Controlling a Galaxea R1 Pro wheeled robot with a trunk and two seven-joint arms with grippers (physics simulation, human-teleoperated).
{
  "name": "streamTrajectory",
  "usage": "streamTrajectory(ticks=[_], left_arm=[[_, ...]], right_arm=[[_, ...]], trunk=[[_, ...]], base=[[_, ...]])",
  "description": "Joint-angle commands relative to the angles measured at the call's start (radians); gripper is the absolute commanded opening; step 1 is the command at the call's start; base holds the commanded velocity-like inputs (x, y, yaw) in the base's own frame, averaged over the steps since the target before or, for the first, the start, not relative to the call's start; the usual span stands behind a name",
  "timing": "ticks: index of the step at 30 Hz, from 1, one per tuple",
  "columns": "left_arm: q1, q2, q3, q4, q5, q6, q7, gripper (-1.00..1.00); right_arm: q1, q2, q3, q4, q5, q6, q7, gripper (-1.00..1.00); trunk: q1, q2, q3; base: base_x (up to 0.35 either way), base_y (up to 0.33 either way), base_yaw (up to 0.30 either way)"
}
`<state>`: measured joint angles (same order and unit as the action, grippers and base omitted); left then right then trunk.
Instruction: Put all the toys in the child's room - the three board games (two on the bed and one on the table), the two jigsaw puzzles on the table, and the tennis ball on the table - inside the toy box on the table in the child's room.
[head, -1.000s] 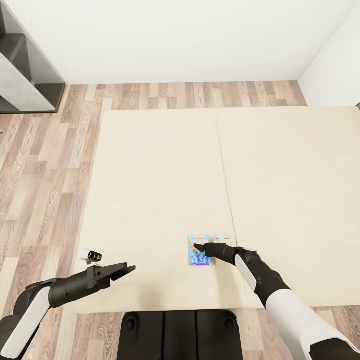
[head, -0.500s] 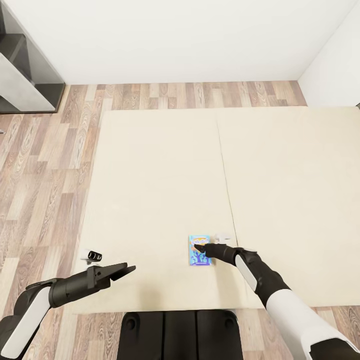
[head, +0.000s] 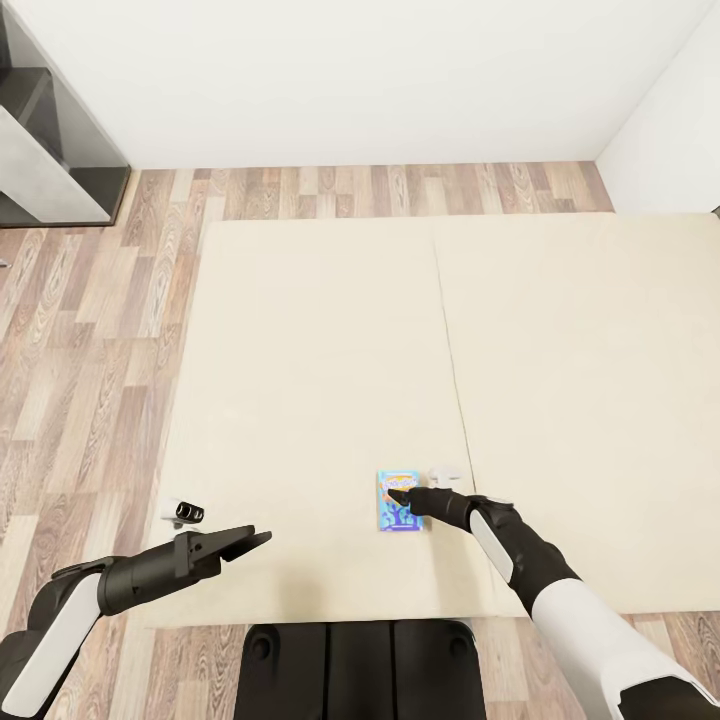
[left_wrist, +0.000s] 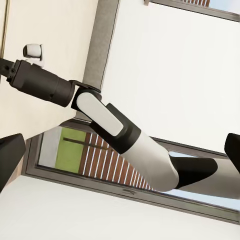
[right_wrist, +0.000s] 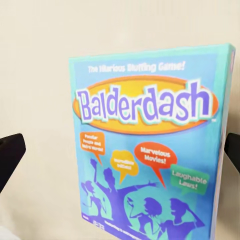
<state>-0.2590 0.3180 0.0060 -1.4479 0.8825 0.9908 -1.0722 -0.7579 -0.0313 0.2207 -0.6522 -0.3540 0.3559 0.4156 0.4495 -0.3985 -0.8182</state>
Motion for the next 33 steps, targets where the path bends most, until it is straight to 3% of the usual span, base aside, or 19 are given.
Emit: streamTrajectory(ticks=[1, 33], left_arm=[[0.0, 0.0, 0.0, 0.0, 0.001, 0.005, -0.002, 1.0], [0.0, 0.0, -0.001, 0.0, 0.0, 0.005, 0.004, 1.0]], right_arm=[[0.0, -0.001, 0.004, -0.001, -0.008, 0.006, -0.001, 1.0], [0.0, -0.002, 0.003, 0.0, -0.01, 0.006, -0.001, 1.0]], trunk=[[0.001, -0.001, -0.001], [0.001, -0.001, -0.001]], base=[[0.0, 0.0, 0.0], [0.0, 0.0, 0.0]])
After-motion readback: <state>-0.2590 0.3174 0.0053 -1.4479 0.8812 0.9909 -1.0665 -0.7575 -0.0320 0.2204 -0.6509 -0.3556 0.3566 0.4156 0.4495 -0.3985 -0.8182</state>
